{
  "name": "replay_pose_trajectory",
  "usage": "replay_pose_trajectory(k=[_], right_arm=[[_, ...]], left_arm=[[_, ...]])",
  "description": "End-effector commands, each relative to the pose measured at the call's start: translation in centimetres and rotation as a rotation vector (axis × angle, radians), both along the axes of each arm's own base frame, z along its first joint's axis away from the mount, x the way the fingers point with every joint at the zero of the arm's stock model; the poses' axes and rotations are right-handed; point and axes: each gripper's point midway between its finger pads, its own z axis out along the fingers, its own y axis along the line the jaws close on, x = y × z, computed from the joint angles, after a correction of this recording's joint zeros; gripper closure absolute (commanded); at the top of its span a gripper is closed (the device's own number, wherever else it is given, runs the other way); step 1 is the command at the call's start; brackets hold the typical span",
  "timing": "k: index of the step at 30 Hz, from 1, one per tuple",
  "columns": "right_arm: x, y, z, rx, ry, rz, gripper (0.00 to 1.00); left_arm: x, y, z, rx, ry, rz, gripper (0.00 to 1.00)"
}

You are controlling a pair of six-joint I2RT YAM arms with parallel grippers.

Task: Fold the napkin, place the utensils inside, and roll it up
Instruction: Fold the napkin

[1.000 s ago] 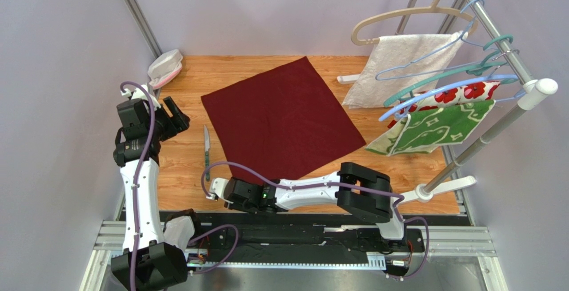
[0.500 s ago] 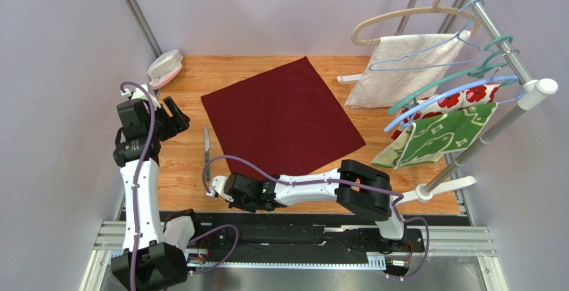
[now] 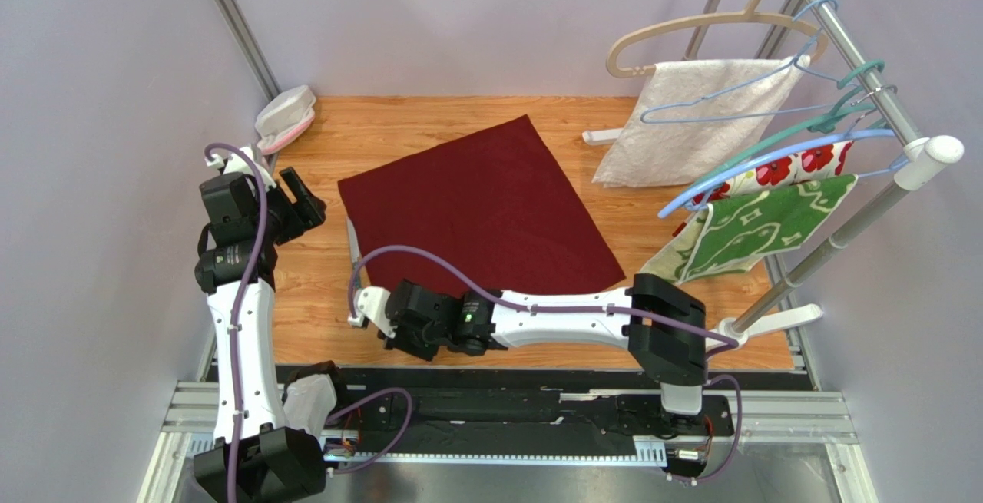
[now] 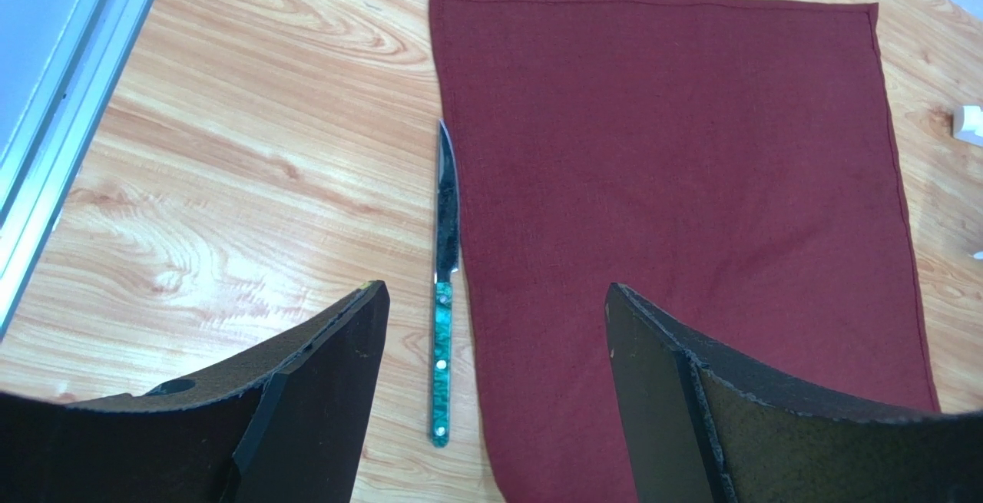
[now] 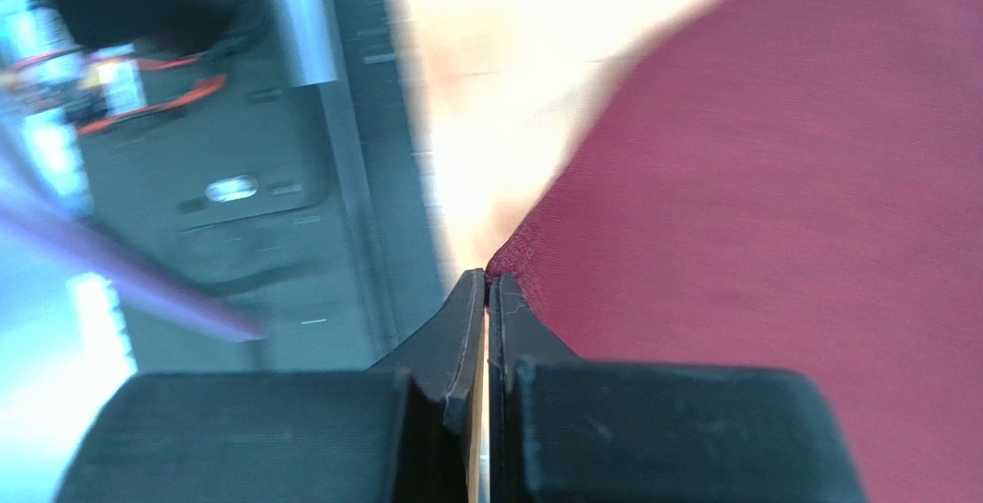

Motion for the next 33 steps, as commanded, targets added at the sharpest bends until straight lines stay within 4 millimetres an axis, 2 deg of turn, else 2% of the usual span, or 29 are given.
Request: replay_pose_trajectory(k=[1,7,8,9,11,12,14,15,16,17,18,20,23,25,26,27,28,29,33], right_arm=[[9.2,-2.8,2.6,0.008,-0.184,-0.213,1.00],[18.8,-6.3,1.8,-0.019,-0.256,-0.410,1.00],[20.0,-6.7,1.0,-0.041,-0.266,-0.429,1.00],[22.2,-7.4,1.5,-0.031,-0.281,-0.473,1.00],[24.7,-8.3,1.4,-0.042,-0.308,-0.523,1.00],[26.6,-9.3,0.3,-0.067,-0.313,-0.556,1.00],[29.1,-9.8,1.1,-0.065,-0.352,-0.598,1.00],[30.8,-10.7,-0.1,-0.103,-0.371,-0.615,1.00],[32.2,-10.7,1.0,-0.092,-0.404,-0.643,1.00],[33.2,-11.0,0.9,-0.100,-0.418,-0.657,1.00],[34.6,-11.7,-0.1,-0.124,-0.423,-0.678,1.00],[37.1,-12.4,1.0,-0.106,-0.452,-0.729,1.00],[40.1,-13.4,1.3,-0.111,-0.495,-0.783,1.00],[41.2,-13.8,0.7,-0.134,-0.516,-0.800,1.00],[42.4,-14.2,1.4,-0.119,-0.531,-0.821,1.00],[42.9,-14.4,1.5,-0.115,-0.538,-0.833,1.00],[43.4,-14.5,0.7,-0.125,-0.538,-0.838,1.00],[44.5,-15.1,1.4,-0.111,-0.553,-0.866,1.00],[46.9,-16.3,0.9,-0.104,-0.566,-0.916,1.00]], left_arm=[[-0.2,0.6,0.7,0.032,-0.026,0.010,0.22],[-0.2,0.7,0.8,0.034,-0.032,0.017,0.22],[-0.2,0.7,0.7,0.033,-0.030,0.018,0.22],[-0.2,0.7,0.7,0.029,-0.029,0.016,0.22],[-0.2,0.6,0.6,0.027,-0.027,0.012,0.22],[-0.2,0.6,0.5,0.027,-0.026,0.011,0.22],[-0.2,0.6,0.5,0.025,-0.023,0.013,0.22],[-0.1,0.6,0.5,0.027,-0.026,0.011,0.22],[-0.1,0.6,0.4,0.025,-0.023,0.013,0.22],[-0.2,0.7,0.4,0.025,-0.022,0.014,0.22],[-0.2,0.6,0.5,0.025,-0.024,0.013,0.22],[-0.1,0.6,0.3,0.023,-0.020,0.010,0.22],[-0.1,0.6,0.2,0.020,-0.018,0.009,0.22],[0.0,0.6,0.1,0.018,-0.015,0.010,0.22],[0.0,0.6,0.0,0.017,-0.012,0.010,0.22],[0.0,0.6,0.0,0.016,-0.011,0.009,0.22],[0.0,0.6,0.0,0.013,-0.010,0.006,0.22],[0.0,0.4,-0.1,0.010,-0.008,0.003,0.22],[0.2,0.3,-0.3,-0.003,-0.003,-0.005,0.22]])
